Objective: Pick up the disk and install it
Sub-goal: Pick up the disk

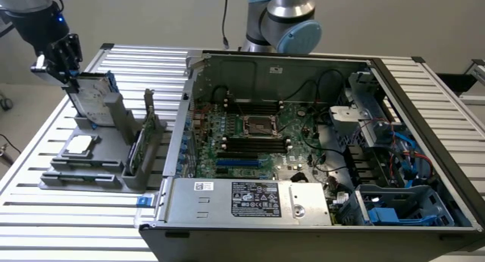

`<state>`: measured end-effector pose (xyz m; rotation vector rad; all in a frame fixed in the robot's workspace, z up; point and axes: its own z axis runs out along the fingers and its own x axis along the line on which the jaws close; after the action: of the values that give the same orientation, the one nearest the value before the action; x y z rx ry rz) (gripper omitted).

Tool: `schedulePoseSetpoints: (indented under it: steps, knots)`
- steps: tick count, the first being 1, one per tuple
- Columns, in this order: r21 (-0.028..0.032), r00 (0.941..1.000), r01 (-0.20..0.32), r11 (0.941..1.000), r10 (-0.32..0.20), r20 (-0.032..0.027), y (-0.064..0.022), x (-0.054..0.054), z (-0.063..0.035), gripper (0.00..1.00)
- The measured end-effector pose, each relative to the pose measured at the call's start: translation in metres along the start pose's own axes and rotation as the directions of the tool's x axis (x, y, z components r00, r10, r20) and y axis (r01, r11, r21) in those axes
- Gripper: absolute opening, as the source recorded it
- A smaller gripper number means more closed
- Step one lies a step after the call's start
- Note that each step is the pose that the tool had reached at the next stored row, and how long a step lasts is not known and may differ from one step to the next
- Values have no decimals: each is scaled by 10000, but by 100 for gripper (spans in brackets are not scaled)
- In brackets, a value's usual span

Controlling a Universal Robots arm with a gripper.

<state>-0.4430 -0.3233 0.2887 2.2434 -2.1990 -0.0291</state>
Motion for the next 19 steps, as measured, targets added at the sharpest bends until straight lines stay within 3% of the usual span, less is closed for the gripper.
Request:
schedulePoseSetpoints:
  steps: [19]
  knots:
    - [5,9990,-440,9990,440,5,1,43,-1,33]
